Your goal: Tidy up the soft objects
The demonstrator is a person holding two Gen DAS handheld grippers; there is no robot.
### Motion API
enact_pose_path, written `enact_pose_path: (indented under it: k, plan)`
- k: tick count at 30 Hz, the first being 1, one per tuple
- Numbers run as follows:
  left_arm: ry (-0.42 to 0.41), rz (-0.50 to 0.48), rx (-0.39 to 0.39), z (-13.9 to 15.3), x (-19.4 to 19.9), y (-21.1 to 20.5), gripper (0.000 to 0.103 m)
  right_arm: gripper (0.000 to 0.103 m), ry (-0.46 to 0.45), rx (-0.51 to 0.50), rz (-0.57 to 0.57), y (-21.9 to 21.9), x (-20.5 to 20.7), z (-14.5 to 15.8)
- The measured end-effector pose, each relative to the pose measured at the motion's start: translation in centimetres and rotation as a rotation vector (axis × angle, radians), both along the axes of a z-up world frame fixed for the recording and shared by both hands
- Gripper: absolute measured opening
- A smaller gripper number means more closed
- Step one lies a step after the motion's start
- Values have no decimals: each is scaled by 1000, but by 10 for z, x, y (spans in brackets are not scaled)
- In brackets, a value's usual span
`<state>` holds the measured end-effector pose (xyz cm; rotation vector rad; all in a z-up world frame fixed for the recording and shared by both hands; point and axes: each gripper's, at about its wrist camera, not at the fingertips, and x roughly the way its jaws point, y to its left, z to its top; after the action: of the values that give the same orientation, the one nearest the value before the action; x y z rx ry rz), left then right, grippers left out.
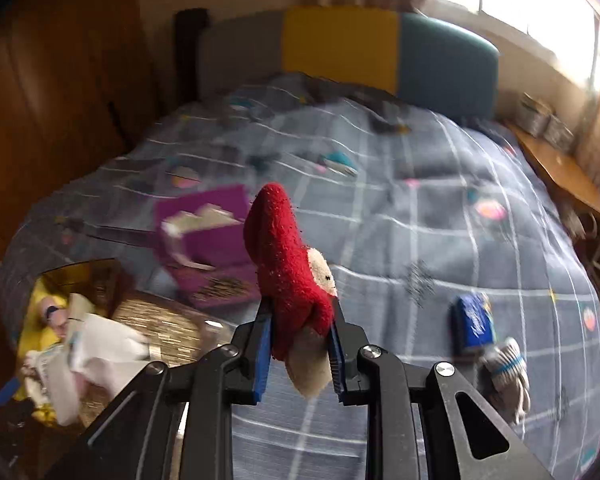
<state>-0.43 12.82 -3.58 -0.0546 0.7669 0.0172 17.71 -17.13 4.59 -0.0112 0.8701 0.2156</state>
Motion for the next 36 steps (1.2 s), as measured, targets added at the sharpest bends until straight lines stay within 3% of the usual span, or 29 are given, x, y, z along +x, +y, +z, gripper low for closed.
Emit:
enact_pose_path:
  k: [9, 18, 26, 31, 36]
  plan:
    - [11, 58, -1, -2, -6, 23, 56, 25, -25, 16, 296, 105, -41, 12]
    - [10, 232, -15, 1, -16, 83, 56, 25, 114, 40, 536, 191, -84, -33]
    - [30, 254, -13, -8, -13, 89, 56, 25, 220, 6, 602, 261, -72, -88]
    - [41, 242, -12, -13, -11, 84, 56, 24, 233, -56, 526, 287, -44, -122]
    - [46, 233, -18, -16, -10, 80, 56, 24, 207, -79, 498, 296, -36, -128]
